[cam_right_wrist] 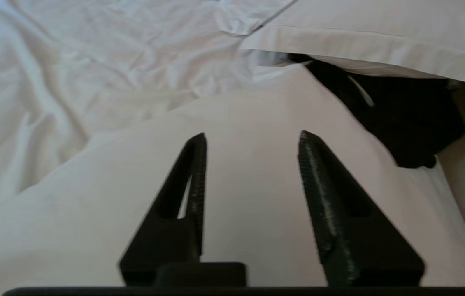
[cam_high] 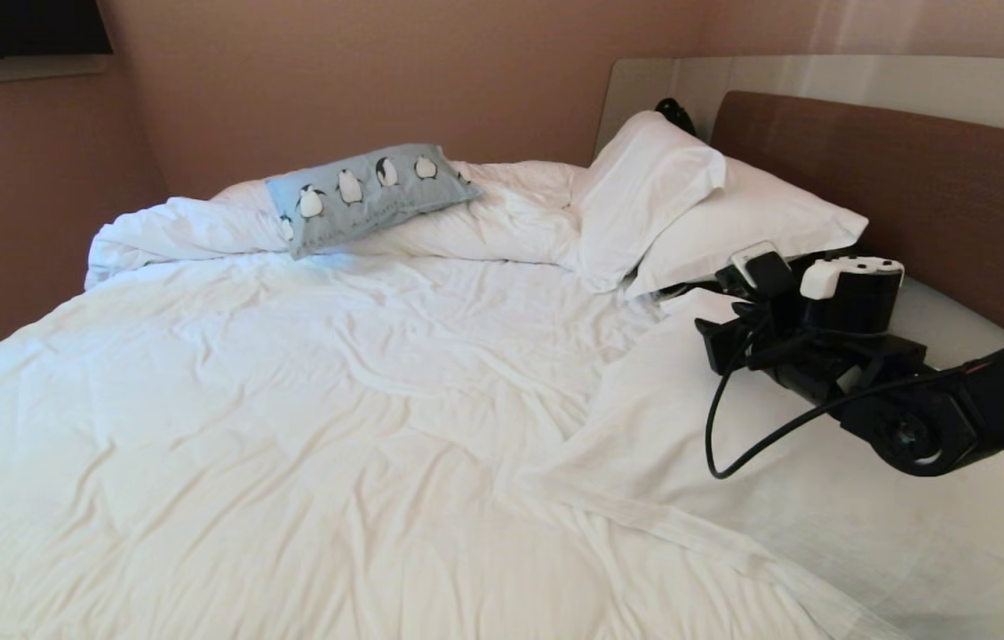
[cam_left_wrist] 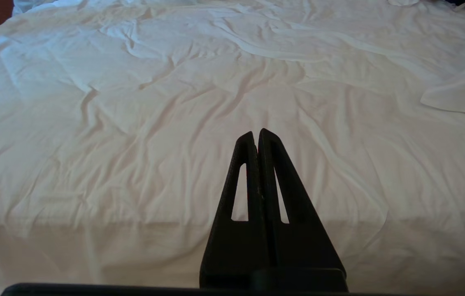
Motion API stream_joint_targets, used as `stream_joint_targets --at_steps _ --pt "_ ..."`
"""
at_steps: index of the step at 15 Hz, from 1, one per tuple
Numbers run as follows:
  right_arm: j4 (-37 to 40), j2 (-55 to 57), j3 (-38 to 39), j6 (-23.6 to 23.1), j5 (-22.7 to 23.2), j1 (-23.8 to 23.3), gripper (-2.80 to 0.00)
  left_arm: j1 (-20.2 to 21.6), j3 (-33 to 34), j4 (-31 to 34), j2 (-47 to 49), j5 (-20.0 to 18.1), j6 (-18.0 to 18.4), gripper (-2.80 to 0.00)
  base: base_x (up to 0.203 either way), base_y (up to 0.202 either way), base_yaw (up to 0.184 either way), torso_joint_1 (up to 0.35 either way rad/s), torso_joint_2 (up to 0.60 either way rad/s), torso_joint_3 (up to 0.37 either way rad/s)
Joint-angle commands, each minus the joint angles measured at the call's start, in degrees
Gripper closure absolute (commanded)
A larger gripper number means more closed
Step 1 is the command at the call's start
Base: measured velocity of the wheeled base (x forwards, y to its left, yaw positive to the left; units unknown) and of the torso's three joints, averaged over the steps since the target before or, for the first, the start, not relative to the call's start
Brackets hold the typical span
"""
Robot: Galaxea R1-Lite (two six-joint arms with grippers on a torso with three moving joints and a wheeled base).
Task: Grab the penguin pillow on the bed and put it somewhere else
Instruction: Place the pillow at the bedside
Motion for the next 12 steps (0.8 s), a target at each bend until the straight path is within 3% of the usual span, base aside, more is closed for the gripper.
stream_joint_targets --at_steps 1,4,8,10,12 --pt "-0.11 -0.28 0.80 -0.08 -0.46 1.61 -2.80 -0.01 0.00 0.00 0.05 0.02 0.00 0.00 0.000 0.000 0.000 0.000 0.00 0.000" --pt "0.75 0.26 1.67 -0.70 -5.97 4.68 -2.80 -0.01 0.00 0.00 0.06 0.02 0.00 0.00 0.000 0.000 0.000 0.000 0.00 0.000" --pt "1.19 0.61 2.28 -1.67 -6.15 5.03 -2.80 -0.01 0.00 0.00 -0.02 0.02 0.00 0.00 0.000 0.000 0.000 0.000 0.00 0.000" --pt "3.88 1.44 1.66 -1.69 -6.04 5.03 -2.80 -0.01 0.00 0.00 0.05 0.02 0.00 0.00 0.000 0.000 0.000 0.000 0.00 0.000" --pt "11.47 1.87 0.73 -2.93 -5.80 5.02 -2.80 -0.01 0.00 0.00 -0.02 0.02 0.00 0.00 0.000 0.000 0.000 0.000 0.00 0.000"
